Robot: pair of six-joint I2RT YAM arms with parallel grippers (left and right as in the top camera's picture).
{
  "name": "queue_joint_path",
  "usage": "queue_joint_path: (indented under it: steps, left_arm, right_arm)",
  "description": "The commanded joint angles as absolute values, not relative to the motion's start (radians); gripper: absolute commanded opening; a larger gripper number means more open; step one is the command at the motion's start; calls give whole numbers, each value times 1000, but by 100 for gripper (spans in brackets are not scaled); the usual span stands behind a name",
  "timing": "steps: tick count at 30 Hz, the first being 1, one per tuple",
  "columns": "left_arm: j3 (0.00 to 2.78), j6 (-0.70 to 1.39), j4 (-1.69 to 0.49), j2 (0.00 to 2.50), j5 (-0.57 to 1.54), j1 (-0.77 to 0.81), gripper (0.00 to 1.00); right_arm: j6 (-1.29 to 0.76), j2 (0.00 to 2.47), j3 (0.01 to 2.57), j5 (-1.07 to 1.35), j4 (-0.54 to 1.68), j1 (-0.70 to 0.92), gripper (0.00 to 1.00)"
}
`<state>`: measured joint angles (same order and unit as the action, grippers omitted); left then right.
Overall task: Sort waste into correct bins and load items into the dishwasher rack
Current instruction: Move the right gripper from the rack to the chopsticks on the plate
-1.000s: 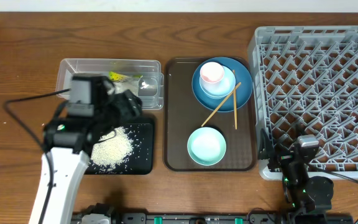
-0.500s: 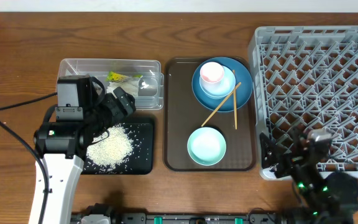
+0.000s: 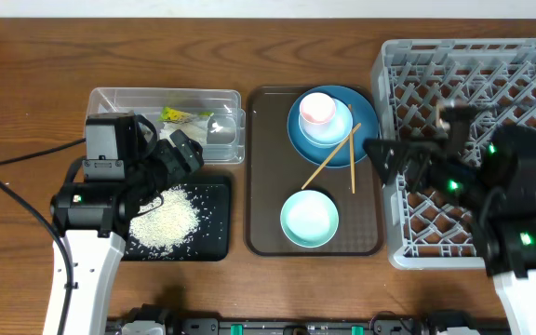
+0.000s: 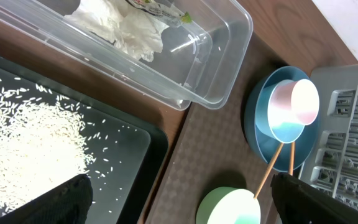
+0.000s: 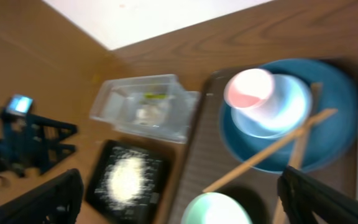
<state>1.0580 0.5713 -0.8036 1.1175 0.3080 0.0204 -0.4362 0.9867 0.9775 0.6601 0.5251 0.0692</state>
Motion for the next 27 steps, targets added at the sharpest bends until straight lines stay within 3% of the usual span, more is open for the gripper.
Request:
queue_joint_path:
  steps: [1,8,13,18,27]
  left_arm:
    - [1066,557,-803,1119,302,15,95]
    - [1066,557,-803,1119,302,15,95]
    - [1066,557,-803,1119,302,15,95]
    - [1066,557,-803,1119,302,15,95]
    - [1066,557,-803,1119,302,15,95]
  right_arm:
    - [-531,1059,995,793,500,97,81]
    - [-531,1182,994,513,557,260,41]
    - [-530,1202,995,178,566,424,36]
    - [-526,1206,994,-56,599,505,40]
    - [-519,1309,994,-127,651,512,37]
